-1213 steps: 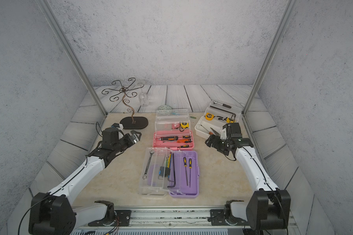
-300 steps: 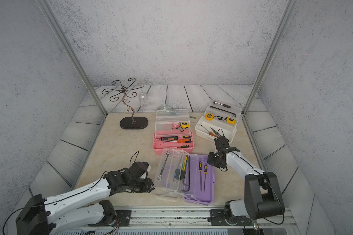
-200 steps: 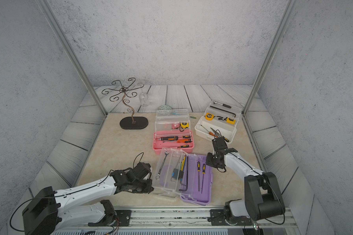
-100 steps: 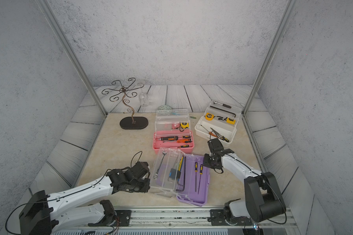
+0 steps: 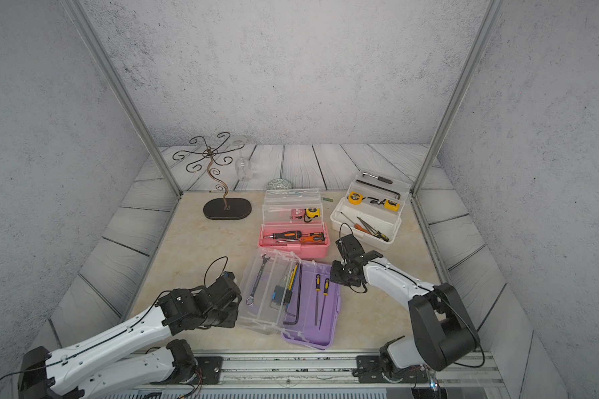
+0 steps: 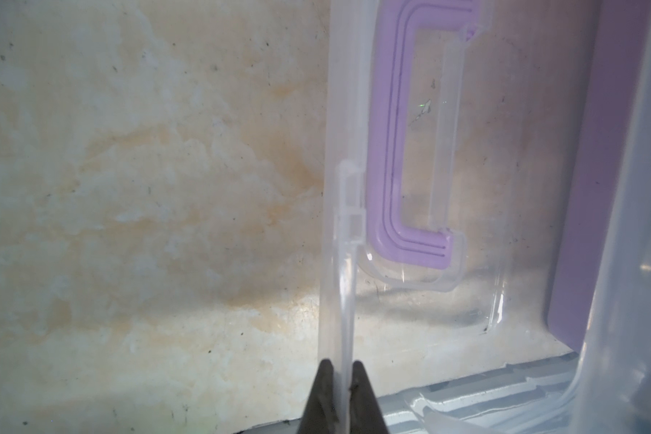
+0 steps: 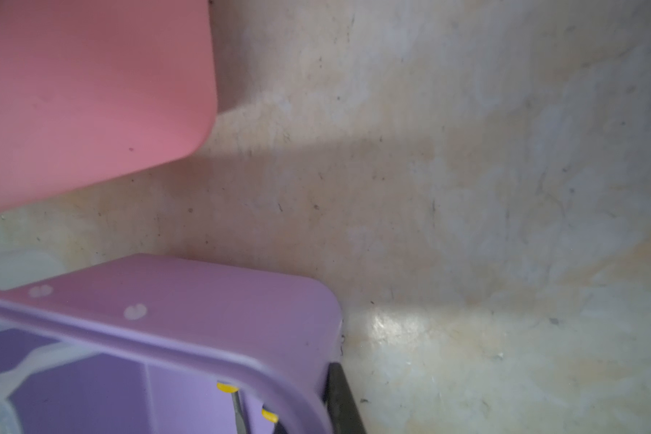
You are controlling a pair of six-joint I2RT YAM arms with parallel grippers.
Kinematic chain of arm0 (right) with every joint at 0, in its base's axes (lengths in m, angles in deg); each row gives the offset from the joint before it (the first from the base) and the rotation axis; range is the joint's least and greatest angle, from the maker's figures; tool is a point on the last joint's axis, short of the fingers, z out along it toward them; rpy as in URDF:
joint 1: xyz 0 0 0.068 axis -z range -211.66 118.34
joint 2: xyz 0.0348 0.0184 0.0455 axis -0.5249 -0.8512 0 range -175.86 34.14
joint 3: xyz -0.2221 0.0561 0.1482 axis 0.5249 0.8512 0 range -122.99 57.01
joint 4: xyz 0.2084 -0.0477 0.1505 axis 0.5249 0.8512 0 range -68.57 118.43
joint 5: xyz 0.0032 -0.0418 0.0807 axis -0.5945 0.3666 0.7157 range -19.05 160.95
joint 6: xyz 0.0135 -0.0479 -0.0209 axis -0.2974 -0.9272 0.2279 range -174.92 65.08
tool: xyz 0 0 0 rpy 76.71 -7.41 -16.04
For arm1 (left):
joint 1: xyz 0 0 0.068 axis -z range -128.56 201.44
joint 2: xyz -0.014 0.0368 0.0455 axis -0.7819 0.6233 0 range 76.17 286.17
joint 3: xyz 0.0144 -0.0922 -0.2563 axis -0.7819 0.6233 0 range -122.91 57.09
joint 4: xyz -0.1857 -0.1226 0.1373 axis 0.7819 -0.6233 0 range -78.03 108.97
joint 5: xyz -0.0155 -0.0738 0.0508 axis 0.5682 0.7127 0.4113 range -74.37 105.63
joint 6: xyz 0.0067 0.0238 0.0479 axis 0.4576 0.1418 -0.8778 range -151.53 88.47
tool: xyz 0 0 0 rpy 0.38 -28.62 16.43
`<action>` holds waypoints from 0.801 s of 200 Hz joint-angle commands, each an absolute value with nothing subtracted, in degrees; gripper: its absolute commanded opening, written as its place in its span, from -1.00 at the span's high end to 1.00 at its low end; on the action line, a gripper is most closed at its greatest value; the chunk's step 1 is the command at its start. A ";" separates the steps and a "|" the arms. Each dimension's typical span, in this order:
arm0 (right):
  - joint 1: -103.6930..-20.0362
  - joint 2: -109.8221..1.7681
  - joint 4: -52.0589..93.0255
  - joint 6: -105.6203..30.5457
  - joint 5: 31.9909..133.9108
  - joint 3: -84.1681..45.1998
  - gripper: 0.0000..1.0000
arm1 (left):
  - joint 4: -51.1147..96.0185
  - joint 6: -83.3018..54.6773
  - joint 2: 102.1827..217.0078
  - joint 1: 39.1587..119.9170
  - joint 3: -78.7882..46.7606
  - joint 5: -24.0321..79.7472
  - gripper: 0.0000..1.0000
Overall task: Close toolboxes
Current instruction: Close the toolbox lid.
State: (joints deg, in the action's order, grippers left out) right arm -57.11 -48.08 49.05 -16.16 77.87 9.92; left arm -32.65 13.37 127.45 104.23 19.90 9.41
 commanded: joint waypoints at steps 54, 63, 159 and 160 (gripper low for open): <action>-57.68 -49.23 53.21 -19.24 76.81 5.18 1.00 | -34.87 22.65 122.27 104.99 25.20 12.14 1.00; -57.87 -49.92 52.87 -19.40 77.16 4.70 1.00 | -35.23 23.08 121.36 105.53 24.78 11.34 1.00; -61.66 -56.55 48.27 -16.63 78.85 0.19 1.00 | -40.66 13.71 125.44 106.16 11.94 -5.72 1.00; -61.65 -56.60 48.26 -16.57 78.86 0.16 1.00 | -40.64 13.55 125.50 106.22 11.80 -5.85 1.00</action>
State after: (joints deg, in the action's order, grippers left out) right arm -61.01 -54.96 49.33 -17.27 76.65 2.22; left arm -40.05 17.00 124.92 105.74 16.40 3.73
